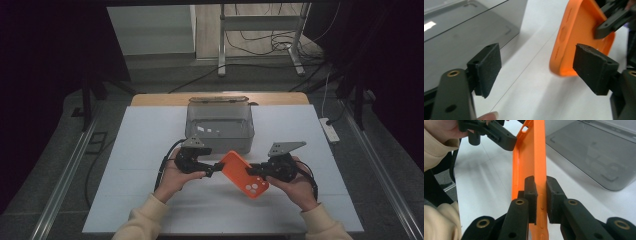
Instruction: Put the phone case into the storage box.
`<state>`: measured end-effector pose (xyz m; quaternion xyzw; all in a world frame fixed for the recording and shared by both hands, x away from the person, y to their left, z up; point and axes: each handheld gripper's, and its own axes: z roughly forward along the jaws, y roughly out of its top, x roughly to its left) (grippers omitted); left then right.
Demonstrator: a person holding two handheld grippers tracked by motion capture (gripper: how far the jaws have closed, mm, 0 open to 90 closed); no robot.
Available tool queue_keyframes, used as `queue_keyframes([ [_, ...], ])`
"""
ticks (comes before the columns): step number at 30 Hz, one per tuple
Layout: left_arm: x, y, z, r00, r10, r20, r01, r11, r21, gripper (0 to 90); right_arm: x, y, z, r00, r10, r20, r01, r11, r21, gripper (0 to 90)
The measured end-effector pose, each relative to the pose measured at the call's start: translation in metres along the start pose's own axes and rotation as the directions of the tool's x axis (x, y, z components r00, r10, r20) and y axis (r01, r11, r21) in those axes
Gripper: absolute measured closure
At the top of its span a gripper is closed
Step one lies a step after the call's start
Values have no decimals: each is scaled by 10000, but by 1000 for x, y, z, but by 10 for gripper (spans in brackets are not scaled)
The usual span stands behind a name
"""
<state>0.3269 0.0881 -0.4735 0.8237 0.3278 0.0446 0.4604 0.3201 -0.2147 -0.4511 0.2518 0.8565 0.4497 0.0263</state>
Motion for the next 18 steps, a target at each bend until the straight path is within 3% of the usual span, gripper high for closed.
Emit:
queue_keyframes([
  [8,-1,-14,-15,9988,-12,-484,20,9999,152,188,-1,-1,-4,9994,315,123,-314,9995,-71,804],
  [11,0,-21,-24,9958,-121,-906,133,9998,130,184,-1,0,-5,9989,435,161,-434,9990,-48,804],
  [12,1,-24,-28,9926,-371,-1153,369,9993,-33,186,-1,0,-5,9988,465,154,-464,9989,-75,804],
  [14,2,-28,-32,9911,-477,-1244,462,9988,-154,189,0,1,-6,9986,505,123,-504,9987,-83,804],
  [18,1,-40,-39,9836,-331,-1771,318,9994,-102,189,1,2,-7,9985,452,306,-447,9989,-166,804],
])
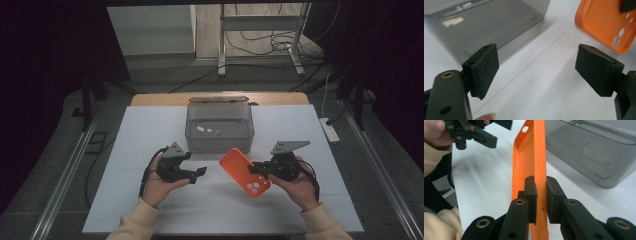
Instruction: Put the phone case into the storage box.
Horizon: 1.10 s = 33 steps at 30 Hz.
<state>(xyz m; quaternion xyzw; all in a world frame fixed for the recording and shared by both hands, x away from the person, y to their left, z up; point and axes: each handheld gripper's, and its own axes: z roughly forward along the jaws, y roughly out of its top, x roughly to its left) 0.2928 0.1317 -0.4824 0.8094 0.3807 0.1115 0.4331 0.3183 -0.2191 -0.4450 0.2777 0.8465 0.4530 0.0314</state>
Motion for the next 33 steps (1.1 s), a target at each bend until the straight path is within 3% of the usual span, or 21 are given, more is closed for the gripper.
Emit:
queue_keyframes([
  [17,14,-44,-28,9953,-441,-859,453,9989,120,178,5,2,-2,9997,100,215,-101,9999,65,804],
  [20,17,-52,-33,9935,-610,-966,615,9981,28,178,4,2,-2,9991,239,338,-241,9997,60,804],
  [21,19,-57,-36,9918,-831,-974,828,9965,-72,181,4,2,-3,9987,301,400,-302,9995,31,804],
  [28,24,-67,-40,9885,-1010,-1124,1011,9949,-45,182,4,3,-3,9974,435,582,-440,9990,79,804],
  [33,25,-69,-39,9873,-1041,-1201,1051,9945,18,182,4,4,-3,9929,687,972,-708,9973,175,805],
])
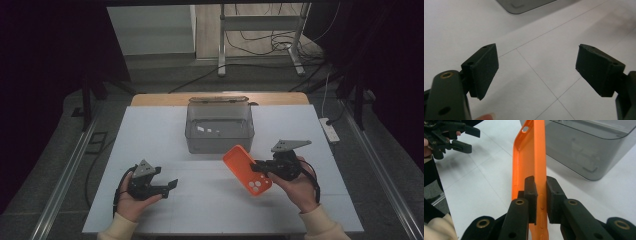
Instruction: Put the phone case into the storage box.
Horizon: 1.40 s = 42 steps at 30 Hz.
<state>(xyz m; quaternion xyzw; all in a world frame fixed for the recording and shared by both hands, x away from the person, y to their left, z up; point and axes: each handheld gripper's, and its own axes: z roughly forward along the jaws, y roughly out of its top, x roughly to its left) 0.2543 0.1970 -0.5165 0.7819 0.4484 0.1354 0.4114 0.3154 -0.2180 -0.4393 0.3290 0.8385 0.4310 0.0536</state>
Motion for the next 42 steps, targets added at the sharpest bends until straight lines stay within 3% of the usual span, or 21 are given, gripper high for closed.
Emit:
queue_keyframes([
  [13,1,-1,1,10000,63,-39,-63,10000,0,179,1,2,-2,9978,233,625,-241,9996,113,804],
  [23,0,-1,2,9999,126,-48,-126,9999,-14,172,3,5,-6,9956,501,792,-505,9987,31,805],
  [35,1,-1,3,9997,242,-25,-243,9997,-8,173,10,23,-14,9867,760,1438,-735,9970,-224,805],
  [42,4,-1,4,9998,193,7,-192,9998,-55,172,6,28,-19,9786,989,1807,-942,9950,-345,805],
])
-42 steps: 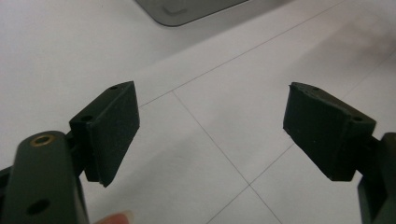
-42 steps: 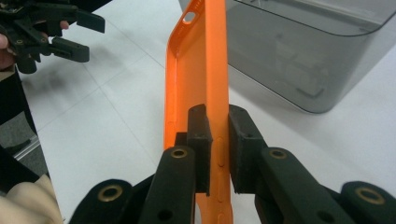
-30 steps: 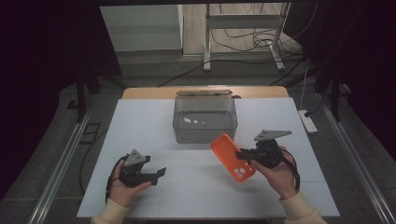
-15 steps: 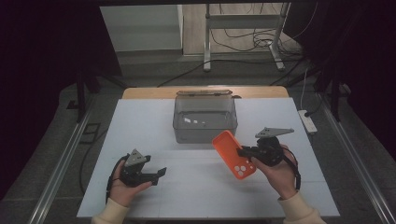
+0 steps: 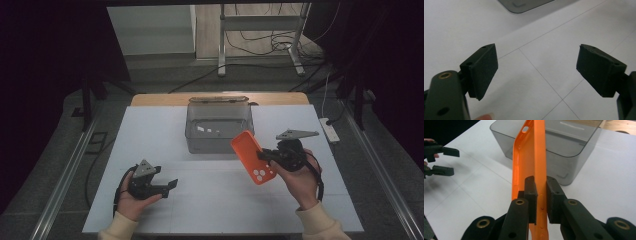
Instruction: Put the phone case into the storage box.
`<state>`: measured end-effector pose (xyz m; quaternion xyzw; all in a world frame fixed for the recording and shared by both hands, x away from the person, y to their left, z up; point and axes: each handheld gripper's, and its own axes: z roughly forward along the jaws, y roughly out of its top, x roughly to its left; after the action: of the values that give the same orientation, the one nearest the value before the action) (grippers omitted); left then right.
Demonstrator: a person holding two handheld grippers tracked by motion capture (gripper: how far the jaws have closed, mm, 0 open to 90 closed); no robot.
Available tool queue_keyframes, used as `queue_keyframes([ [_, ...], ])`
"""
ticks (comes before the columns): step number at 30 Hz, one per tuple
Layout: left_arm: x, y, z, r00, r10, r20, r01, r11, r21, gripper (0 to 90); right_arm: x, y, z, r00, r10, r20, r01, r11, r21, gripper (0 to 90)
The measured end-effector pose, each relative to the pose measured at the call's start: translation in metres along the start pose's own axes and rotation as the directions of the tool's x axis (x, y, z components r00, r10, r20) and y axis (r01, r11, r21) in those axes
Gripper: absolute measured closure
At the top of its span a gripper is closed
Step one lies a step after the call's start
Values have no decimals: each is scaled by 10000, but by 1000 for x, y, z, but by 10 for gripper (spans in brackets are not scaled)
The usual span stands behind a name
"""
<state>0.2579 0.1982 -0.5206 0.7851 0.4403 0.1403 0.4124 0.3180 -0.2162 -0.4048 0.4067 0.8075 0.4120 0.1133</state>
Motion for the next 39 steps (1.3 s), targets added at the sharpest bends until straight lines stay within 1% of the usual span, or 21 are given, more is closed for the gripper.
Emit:
queue_keyframes([
  [5,-1,1,1,9999,0,107,0,10000,2,172,-1,2,-2,9999,70,123,-69,9999,-99,805],
  [12,-3,1,-1,10000,56,60,-55,9999,-90,173,0,12,-6,9997,62,242,-53,9993,-383,805],
  [20,-3,1,-1,10000,4,41,-4,10000,-87,173,1,24,-5,9993,92,368,-71,9984,-565,805],
  [24,-3,1,-1,10000,3,56,-3,10000,-80,173,1,29,-4,9991,88,412,-64,9982,-596,805],
  [30,-4,1,-1,10000,14,29,-14,10000,-78,173,2,44,-2,9981,6,620,27,9986,-528,805],
  [34,-4,1,-1,10000,14,30,-14,10000,-76,173,2,52,-1,9966,72,825,-29,9986,-525,805],
  [39,-4,1,-1,10000,-16,27,16,10000,-93,173,2,60,3,9951,208,971,-162,9987,-483,805],
])
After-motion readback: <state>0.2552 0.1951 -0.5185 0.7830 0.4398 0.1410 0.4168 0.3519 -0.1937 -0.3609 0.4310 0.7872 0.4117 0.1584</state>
